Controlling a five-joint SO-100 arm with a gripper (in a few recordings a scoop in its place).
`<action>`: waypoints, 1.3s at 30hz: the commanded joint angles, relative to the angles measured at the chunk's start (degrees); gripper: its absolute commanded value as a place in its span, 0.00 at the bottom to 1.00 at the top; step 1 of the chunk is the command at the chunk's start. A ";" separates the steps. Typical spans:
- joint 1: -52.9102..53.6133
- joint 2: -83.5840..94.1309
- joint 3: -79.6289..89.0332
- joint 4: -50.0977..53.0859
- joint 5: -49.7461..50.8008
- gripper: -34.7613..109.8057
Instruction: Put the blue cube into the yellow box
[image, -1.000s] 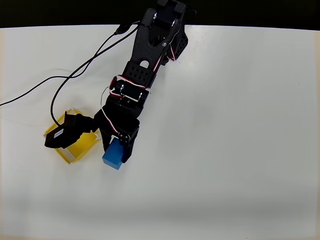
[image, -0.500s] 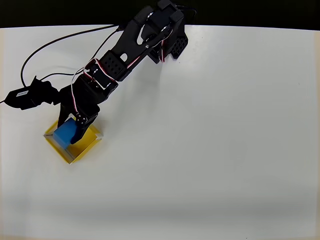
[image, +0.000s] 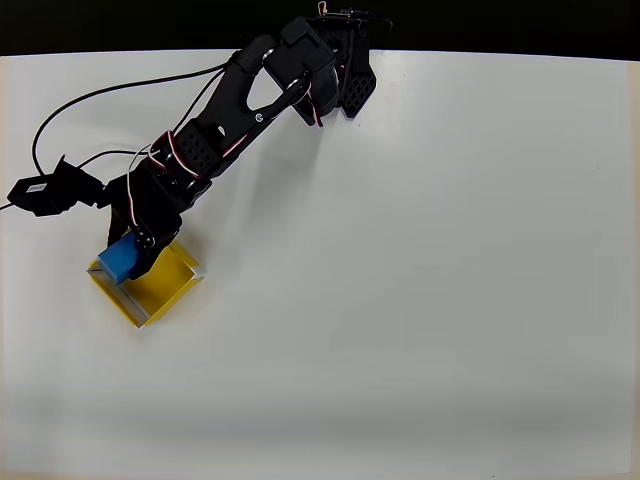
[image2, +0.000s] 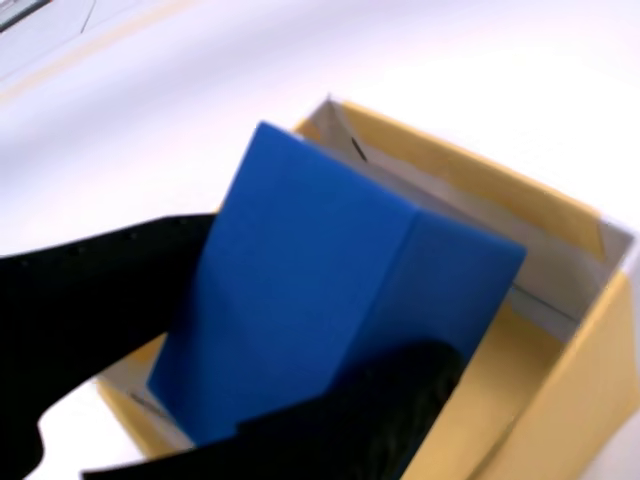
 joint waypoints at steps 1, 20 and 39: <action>-0.62 1.85 -6.50 -2.46 -0.35 0.34; -1.85 4.39 0.53 -7.47 -2.55 0.46; -27.60 55.11 18.11 23.82 -3.69 0.29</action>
